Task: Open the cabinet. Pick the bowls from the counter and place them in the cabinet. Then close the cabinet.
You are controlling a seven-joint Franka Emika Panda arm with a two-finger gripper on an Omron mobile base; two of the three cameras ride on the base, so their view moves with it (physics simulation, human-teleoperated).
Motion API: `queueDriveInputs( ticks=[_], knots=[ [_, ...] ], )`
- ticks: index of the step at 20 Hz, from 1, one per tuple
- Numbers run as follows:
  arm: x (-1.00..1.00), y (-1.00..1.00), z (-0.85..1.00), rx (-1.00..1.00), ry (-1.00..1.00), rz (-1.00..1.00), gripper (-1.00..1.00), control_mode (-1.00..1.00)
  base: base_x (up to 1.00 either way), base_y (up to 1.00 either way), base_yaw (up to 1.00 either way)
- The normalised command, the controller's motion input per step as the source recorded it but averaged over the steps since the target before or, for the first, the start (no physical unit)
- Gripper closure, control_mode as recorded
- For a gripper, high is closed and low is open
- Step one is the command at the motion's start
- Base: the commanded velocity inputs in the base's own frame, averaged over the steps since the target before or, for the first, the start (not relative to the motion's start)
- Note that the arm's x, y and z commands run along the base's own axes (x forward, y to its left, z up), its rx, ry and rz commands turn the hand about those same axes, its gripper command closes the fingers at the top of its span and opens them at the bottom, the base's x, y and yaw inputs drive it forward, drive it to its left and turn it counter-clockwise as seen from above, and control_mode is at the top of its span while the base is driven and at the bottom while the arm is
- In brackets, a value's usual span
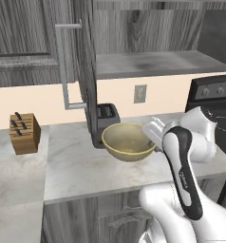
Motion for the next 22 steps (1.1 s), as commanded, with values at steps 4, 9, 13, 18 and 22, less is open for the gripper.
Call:
queueDriveInputs(
  ticks=[4,9,13,18,22],
  knots=[
    [-0.85,-0.12,0.49,0.08,0.18,-0.30,1.00,-1.00,0.00,0.00,0.00],
    [-0.82,-0.01,0.33,0.01,-0.02,-0.27,1.00,-1.00,0.00,0.00,0.00],
    [-0.74,-0.11,0.29,0.00,-0.23,-0.23,1.00,-1.00,0.00,0.00,0.00],
    [-0.62,-0.27,0.44,0.00,-0.19,-0.23,1.00,-1.00,0.00,0.00,0.00],
    [-0.63,-0.38,0.38,0.00,-0.13,-0.25,1.00,-1.00,0.00,0.00,0.00]
  ],
)
